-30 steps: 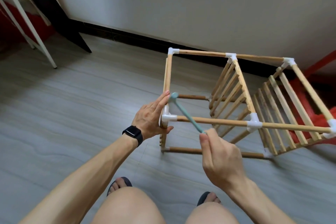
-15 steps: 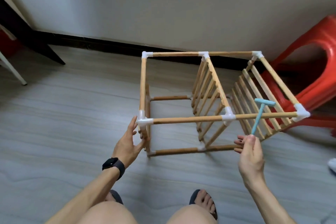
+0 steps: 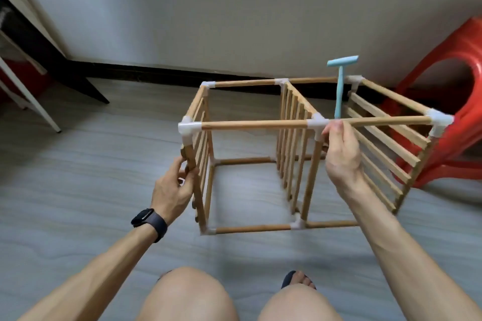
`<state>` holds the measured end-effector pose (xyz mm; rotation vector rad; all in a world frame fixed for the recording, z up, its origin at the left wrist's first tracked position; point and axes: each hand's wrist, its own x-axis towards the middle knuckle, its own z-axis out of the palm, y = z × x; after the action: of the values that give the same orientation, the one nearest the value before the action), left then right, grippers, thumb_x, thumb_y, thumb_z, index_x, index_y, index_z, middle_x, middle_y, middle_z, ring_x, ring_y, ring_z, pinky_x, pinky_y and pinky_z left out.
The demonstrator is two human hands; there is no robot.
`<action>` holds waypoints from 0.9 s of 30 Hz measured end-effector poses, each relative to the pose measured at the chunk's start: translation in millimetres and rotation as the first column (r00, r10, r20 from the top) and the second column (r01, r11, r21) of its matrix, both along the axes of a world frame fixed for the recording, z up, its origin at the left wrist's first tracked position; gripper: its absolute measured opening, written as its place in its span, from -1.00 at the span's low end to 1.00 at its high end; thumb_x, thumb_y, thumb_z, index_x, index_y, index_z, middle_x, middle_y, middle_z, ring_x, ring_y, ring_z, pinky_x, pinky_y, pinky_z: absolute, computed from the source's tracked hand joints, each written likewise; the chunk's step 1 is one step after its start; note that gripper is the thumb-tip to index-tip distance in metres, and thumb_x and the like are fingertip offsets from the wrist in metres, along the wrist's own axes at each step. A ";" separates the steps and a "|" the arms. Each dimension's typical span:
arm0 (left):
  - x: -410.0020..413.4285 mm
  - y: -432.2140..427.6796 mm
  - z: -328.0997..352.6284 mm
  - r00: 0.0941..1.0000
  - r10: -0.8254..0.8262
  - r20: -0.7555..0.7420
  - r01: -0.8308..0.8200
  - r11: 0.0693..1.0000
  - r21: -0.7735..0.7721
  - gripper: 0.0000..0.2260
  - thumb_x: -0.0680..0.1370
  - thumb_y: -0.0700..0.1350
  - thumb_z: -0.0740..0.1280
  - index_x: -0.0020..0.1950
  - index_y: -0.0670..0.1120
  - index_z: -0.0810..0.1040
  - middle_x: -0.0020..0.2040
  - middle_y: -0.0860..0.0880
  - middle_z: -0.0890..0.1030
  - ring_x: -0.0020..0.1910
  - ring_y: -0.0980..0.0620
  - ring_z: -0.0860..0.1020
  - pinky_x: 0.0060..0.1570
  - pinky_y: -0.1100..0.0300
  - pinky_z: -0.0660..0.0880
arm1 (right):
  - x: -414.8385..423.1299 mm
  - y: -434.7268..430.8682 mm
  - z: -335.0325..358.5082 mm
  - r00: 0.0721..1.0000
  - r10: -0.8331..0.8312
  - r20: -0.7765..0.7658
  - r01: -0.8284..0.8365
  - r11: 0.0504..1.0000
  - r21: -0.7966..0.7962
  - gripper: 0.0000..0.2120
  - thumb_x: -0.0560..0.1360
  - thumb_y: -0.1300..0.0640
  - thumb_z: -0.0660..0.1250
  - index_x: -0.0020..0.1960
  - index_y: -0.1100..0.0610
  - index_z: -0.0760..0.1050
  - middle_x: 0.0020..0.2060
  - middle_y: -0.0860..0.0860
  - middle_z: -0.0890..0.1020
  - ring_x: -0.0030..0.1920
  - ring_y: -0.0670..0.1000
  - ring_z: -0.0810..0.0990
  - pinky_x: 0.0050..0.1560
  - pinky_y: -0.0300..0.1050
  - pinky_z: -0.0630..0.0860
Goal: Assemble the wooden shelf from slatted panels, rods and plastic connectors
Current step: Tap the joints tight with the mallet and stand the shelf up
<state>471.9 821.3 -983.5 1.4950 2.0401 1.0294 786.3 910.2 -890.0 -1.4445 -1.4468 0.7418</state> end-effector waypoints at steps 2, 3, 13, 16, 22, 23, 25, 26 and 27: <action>-8.8 7.2 21.7 0.997 0.073 0.028 -0.074 0.996 0.054 -0.75 0.64 0.05 0.27 0.32 0.15 0.42 -0.17 0.07 0.68 -0.23 0.08 0.65 -0.25 0.10 0.54 | -9.5 13.5 15.5 0.999 0.031 -0.016 -0.031 0.999 0.040 -0.65 0.73 0.02 -0.03 -0.06 0.14 0.41 -0.21 0.01 0.51 -0.21 -0.19 0.49 -0.12 -0.24 0.45; -12.0 12.9 32.6 0.993 0.107 0.040 -0.109 0.991 0.071 -0.74 0.65 0.06 0.25 0.35 0.13 0.42 -0.16 0.04 0.68 -0.21 0.05 0.65 -0.23 0.08 0.54 | -15.4 19.4 20.1 0.999 0.040 -0.017 -0.039 0.998 0.056 -0.66 0.73 0.02 -0.03 -0.06 0.13 0.41 -0.24 -0.03 0.47 -0.23 -0.21 0.47 -0.13 -0.26 0.44; -22.1 92.4 49.3 0.980 0.115 -0.164 -0.107 0.992 0.061 -0.47 0.70 -0.09 0.10 0.63 0.11 0.00 -0.01 -0.06 0.54 -0.17 -0.09 0.52 -0.19 -0.04 0.53 | -22.6 -39.4 -66.7 0.921 0.104 0.376 -0.136 0.989 0.061 -0.75 0.72 -0.03 -0.02 0.19 -0.02 0.41 0.46 -0.02 0.42 0.14 0.05 0.60 -0.03 0.03 0.59; -17.9 99.8 34.1 0.974 0.086 -0.209 -0.076 0.995 0.057 -0.44 0.70 -0.14 0.07 0.65 0.04 -0.09 0.47 -0.07 0.32 0.18 -0.13 0.49 0.03 -0.05 0.53 | -23.7 -34.0 -78.3 0.890 0.029 0.454 -0.097 0.987 0.127 -0.55 0.71 -0.05 -0.06 0.32 0.18 0.45 0.35 0.13 0.55 0.01 0.22 0.67 -0.11 0.12 0.61; -28.7 120.1 26.2 0.959 0.099 -0.267 -0.120 0.991 -0.064 -0.46 0.71 -0.08 0.04 0.65 -0.06 -0.09 0.65 0.00 -0.07 0.50 -0.13 0.29 0.36 -0.04 0.40 | -43.5 -1.3 -73.8 0.841 -0.065 0.537 -0.050 0.979 0.197 -0.50 0.70 -0.02 -0.10 0.38 0.24 0.43 -0.20 0.10 0.71 -0.34 0.19 0.59 -0.24 -0.02 0.46; -31.3 122.4 26.7 0.955 0.091 -0.284 -0.121 0.989 -0.089 -0.45 0.70 -0.06 0.05 0.65 -0.06 -0.09 0.65 -0.02 -0.07 0.51 -0.13 0.27 0.40 -0.03 0.37 | -46.6 1.8 -75.2 0.830 -0.070 0.553 -0.057 0.976 0.209 -0.50 0.70 -0.03 -0.11 0.39 0.24 0.42 -0.22 0.09 0.70 -0.35 0.17 0.59 -0.24 0.00 0.48; -35.3 126.6 29.0 0.944 0.077 -0.322 -0.128 0.982 -0.142 -0.43 0.69 -0.03 0.07 0.64 -0.08 -0.10 0.65 -0.05 -0.07 0.53 -0.14 0.25 0.44 -0.04 0.32 | -50.2 7.1 -75.0 0.822 -0.085 0.564 -0.061 0.970 0.236 -0.48 0.70 -0.02 -0.10 0.37 0.27 0.44 -0.23 0.10 0.70 -0.35 0.17 0.60 -0.24 0.00 0.49; -36.0 128.1 30.4 0.937 0.071 -0.342 -0.136 0.976 -0.171 -0.41 0.69 -0.01 0.09 0.64 -0.09 -0.10 0.65 -0.06 -0.07 0.53 -0.15 0.24 0.45 -0.04 0.30 | -52.0 9.7 -75.0 0.820 -0.089 0.565 -0.058 0.969 0.238 -0.48 0.70 -0.02 -0.10 0.36 0.28 0.45 -0.22 0.11 0.71 -0.35 0.17 0.60 -0.25 -0.01 0.48; -37.0 129.3 30.9 0.930 0.063 -0.363 -0.143 0.969 -0.200 -0.39 0.69 0.01 0.11 0.64 -0.10 -0.10 0.65 -0.08 -0.06 0.54 -0.15 0.22 0.46 -0.04 0.29 | -53.7 12.5 -75.2 0.819 -0.086 0.567 -0.059 0.971 0.233 -0.47 0.69 -0.02 -0.10 0.35 0.29 0.46 -0.20 0.11 0.71 -0.33 0.18 0.61 -0.25 -0.02 0.48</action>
<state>434.9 950.6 -952.5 1.5528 2.4126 0.5664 732.6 922.7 -965.3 -1.5522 -1.9019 0.0902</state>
